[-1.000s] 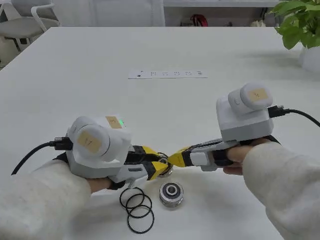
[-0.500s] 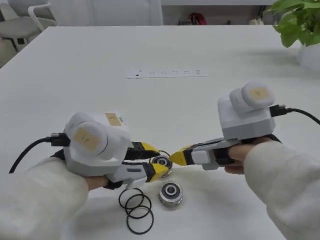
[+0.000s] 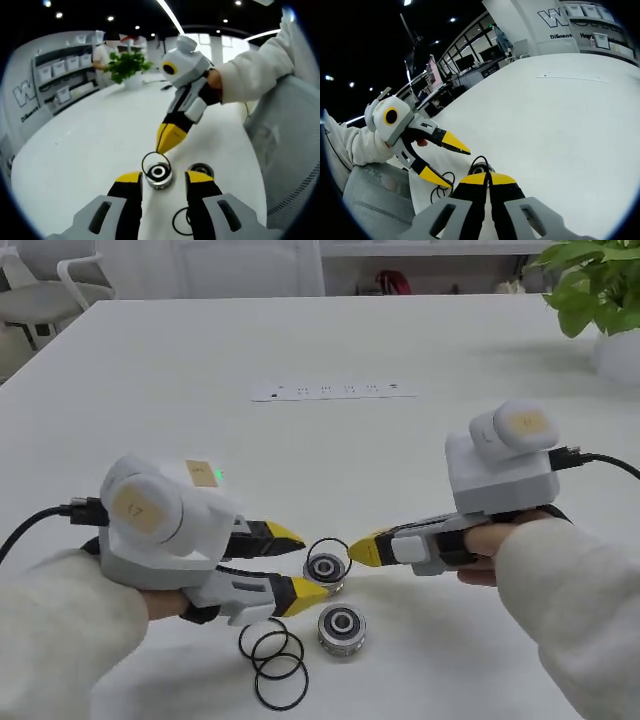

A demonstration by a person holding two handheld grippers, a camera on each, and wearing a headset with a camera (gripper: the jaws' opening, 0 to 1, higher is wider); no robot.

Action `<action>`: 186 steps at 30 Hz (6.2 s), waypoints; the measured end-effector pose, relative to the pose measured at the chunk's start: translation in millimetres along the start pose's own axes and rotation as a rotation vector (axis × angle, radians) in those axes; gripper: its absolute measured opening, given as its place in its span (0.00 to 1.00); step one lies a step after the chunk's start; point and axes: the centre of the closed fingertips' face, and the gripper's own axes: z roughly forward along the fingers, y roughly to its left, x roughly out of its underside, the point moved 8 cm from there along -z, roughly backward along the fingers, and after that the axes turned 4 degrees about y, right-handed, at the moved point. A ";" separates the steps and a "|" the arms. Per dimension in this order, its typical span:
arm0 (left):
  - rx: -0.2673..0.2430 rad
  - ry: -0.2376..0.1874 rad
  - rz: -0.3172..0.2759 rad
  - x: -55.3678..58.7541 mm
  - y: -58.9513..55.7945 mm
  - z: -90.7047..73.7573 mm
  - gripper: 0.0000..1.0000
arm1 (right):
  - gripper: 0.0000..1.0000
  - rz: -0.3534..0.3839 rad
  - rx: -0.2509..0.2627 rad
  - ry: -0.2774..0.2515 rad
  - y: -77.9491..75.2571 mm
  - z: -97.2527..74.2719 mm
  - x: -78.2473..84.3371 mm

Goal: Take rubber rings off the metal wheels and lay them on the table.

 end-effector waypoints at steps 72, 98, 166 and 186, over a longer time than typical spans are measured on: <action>-0.031 0.007 -0.039 36.3 -30.1 -91.9 0.83 | 0.00 -0.100 -0.221 0.118 63.0 16.8 -4.8; 0.005 0.044 -0.044 41.1 -35.3 -88.2 0.81 | 0.00 -0.134 -0.244 0.268 64.9 33.1 19.8; -0.002 0.044 -0.054 41.8 -35.7 -91.2 0.81 | 0.05 -0.206 -0.183 0.214 57.9 15.6 1.1; -0.014 0.041 -0.073 43.0 -35.7 -94.7 0.83 | 0.18 -0.281 -0.149 0.082 64.2 -17.7 -28.2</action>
